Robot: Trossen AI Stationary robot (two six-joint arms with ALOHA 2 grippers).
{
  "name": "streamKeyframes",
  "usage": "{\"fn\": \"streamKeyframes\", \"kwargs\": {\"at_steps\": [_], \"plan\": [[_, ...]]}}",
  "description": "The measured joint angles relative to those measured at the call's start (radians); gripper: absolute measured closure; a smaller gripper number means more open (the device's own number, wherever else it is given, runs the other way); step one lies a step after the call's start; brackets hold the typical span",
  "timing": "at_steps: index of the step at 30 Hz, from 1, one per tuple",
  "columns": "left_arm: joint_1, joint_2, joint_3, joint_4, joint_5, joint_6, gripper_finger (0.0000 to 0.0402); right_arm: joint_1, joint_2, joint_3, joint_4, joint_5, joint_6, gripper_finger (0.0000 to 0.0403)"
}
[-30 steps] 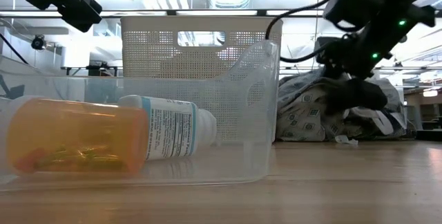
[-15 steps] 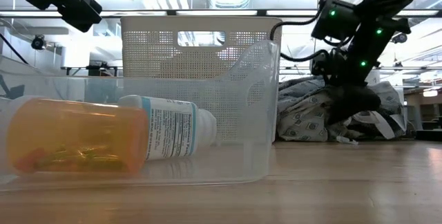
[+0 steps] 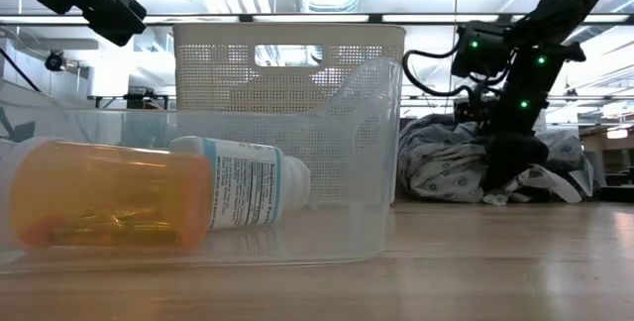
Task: Pick & Place Medicine items
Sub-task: Put the gray lapover patient gown into the white laundry bin
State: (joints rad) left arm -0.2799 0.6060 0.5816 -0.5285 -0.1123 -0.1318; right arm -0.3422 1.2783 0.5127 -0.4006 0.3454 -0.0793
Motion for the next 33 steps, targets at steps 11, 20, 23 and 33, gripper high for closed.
{"fn": "streamKeyframes", "kwargs": {"at_steps": [11,20,23,33], "plan": [[0.000,0.000,0.000,0.000,0.000,0.000,0.0176,0.001,-0.002,-0.071,0.049,-0.059,0.074,0.0022],[0.000,0.000,0.000,0.000,0.000,0.000,0.0176,0.002,-0.002,-0.082,0.068,-0.032,0.074,0.0023],[0.000,0.000,0.000,0.000,0.000,0.000,0.0176,0.002,-0.001,-0.083,0.085,-0.032,0.085,0.0033],[0.000,0.000,0.000,0.000,0.000,0.000,0.0176,0.001,0.002,-0.084,0.092,-0.028,0.087,0.0142]]}}
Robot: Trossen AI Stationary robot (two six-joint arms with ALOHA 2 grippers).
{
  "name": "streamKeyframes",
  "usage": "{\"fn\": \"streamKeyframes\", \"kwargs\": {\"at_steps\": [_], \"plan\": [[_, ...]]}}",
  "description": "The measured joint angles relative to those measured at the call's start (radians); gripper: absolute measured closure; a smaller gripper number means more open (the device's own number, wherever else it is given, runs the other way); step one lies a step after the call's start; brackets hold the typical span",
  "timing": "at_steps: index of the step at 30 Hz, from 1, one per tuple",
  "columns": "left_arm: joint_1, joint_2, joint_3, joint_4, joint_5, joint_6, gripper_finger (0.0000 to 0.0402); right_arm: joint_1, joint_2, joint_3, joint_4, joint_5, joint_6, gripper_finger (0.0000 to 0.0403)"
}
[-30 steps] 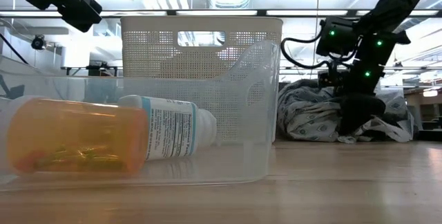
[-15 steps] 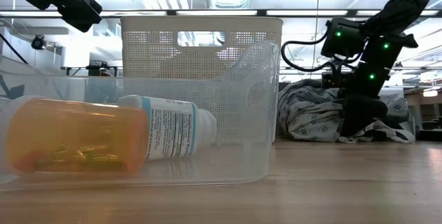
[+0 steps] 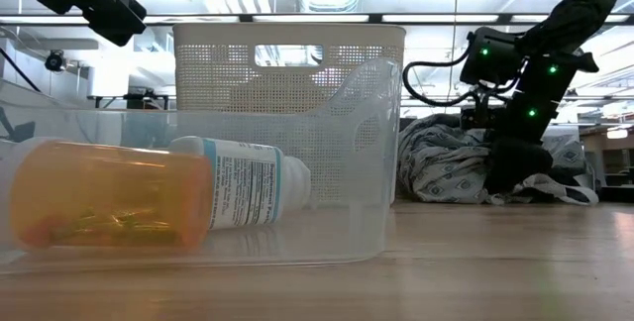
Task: Pick & Place Medicine items
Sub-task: Put the gray lapover patient gown into the white laundry bin
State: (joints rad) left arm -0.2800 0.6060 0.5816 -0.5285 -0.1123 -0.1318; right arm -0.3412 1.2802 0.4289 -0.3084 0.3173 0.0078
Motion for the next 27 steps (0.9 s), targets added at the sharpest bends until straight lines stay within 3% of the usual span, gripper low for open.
{"fn": "streamKeyframes", "kwargs": {"at_steps": [16,27], "plan": [[0.000,0.000,0.000,0.000,0.000,0.000,0.0176,0.000,0.000,-0.002,-0.002,0.056,-0.008,0.0366],[0.000,0.000,0.000,0.000,0.000,0.000,0.0176,0.001,0.000,-0.001,0.001,0.053,0.006,0.0373]]}}
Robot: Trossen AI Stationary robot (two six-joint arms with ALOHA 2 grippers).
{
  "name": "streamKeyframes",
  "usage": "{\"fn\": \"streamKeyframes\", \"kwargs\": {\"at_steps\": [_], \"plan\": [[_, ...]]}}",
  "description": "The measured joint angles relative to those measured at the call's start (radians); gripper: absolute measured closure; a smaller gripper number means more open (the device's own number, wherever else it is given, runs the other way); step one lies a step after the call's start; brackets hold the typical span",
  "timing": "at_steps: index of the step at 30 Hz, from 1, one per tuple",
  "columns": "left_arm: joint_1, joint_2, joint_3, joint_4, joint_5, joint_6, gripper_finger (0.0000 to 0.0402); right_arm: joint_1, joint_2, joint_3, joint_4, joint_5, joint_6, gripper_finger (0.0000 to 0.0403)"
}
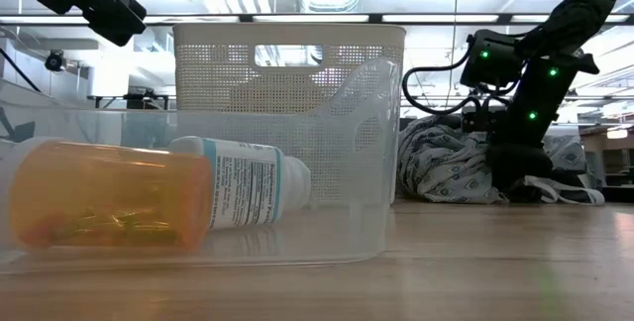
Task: Pick & Place Medicine items
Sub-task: Put the gray lapover patient gown into the white laundry bin
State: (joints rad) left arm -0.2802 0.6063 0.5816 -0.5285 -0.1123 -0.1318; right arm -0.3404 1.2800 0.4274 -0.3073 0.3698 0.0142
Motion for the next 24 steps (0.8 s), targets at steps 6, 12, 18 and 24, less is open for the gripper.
{"fn": "streamKeyframes", "kwargs": {"at_steps": [6,12,18,24], "plan": [[0.000,0.000,0.000,0.000,0.000,0.000,0.0176,0.002,-0.016,0.003,-0.003,0.004,0.012,0.0373],[0.000,0.000,0.000,0.000,0.000,0.000,0.0176,0.002,-0.124,0.029,-0.003,0.030,0.033,0.0373],[0.000,0.000,0.000,0.000,0.000,0.000,0.0176,0.002,-0.313,0.038,0.001,0.068,0.039,0.0372],[0.000,0.000,0.000,0.000,0.000,0.000,0.0176,0.002,-0.497,0.038,0.013,0.074,0.006,0.0372]]}}
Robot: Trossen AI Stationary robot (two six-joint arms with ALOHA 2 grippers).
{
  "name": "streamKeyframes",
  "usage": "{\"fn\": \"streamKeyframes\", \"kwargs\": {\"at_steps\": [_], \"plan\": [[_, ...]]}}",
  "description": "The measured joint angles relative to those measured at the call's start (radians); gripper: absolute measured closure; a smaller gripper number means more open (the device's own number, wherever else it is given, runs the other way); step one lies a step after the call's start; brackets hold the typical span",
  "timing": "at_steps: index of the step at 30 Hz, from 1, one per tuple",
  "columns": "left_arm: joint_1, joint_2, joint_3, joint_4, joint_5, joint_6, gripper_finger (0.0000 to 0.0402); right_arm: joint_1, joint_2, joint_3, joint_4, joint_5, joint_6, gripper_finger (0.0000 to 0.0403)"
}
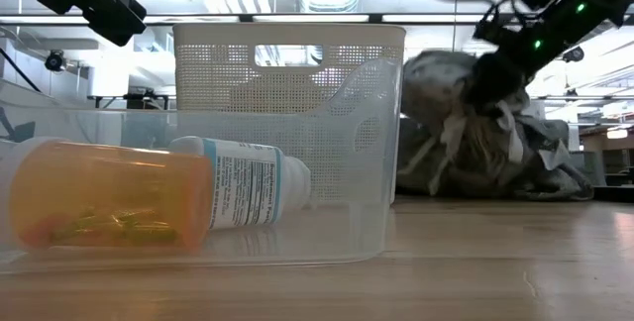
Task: Pick & Place Medicine items
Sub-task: Put the gray lapover patient gown into the white laundry bin
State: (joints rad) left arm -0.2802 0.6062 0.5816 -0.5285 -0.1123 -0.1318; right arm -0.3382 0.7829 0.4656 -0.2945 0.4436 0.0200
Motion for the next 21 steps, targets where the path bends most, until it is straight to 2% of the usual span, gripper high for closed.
{"fn": "streamKeyframes", "kwargs": {"at_steps": [10,21], "plan": [[0.000,0.000,0.000,0.000,0.000,0.000,0.0176,0.000,-0.205,0.001,0.189,-0.003,-0.110,0.0372],[0.000,0.000,0.000,0.000,0.000,0.000,0.0176,0.000,-0.249,0.029,0.403,0.000,-0.255,0.0372]]}}
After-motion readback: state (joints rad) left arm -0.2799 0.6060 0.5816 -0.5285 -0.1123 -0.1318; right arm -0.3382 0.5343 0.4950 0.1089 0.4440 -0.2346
